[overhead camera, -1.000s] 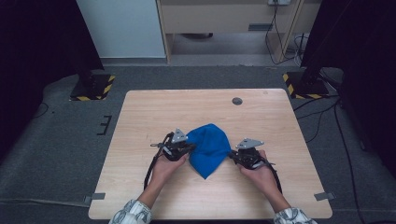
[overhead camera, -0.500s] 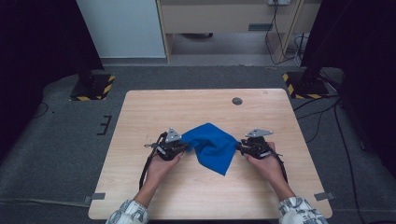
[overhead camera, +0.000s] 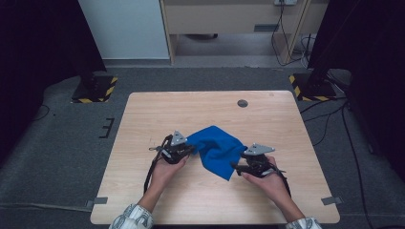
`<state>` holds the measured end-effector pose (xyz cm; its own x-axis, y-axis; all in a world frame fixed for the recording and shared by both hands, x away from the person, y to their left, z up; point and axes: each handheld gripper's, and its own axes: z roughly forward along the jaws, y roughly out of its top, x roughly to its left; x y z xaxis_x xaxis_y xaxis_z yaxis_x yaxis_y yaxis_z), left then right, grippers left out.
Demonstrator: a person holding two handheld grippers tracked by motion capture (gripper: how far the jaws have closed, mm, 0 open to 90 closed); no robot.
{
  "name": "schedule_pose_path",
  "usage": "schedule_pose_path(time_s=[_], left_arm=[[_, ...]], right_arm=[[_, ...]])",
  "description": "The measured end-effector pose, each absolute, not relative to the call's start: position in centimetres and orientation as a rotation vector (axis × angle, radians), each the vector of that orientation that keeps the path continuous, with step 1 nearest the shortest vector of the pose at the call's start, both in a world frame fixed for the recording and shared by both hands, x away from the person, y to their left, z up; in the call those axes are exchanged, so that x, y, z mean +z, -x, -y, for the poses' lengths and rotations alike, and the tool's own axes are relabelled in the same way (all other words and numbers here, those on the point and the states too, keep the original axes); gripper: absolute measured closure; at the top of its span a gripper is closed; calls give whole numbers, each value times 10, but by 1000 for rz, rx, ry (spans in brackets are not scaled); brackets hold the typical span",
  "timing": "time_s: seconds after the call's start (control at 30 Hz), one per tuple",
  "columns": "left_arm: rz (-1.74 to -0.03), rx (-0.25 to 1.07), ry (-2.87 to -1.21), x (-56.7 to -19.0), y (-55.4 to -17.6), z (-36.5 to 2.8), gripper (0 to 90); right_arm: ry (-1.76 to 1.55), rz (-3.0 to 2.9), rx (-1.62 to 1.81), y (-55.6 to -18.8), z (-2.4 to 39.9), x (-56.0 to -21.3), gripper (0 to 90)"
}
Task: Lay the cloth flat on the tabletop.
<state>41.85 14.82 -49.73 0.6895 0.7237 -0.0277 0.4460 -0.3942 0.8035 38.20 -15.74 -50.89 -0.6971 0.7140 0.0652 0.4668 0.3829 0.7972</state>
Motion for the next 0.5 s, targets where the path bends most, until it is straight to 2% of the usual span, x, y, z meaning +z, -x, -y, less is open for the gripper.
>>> schedule_pose_path(time_s=[0.5], left_arm=[[-883,414,-2047,-495,-415,-146,815]], right_arm=[[-889,-2539,1181,-365,122,-530,416]])
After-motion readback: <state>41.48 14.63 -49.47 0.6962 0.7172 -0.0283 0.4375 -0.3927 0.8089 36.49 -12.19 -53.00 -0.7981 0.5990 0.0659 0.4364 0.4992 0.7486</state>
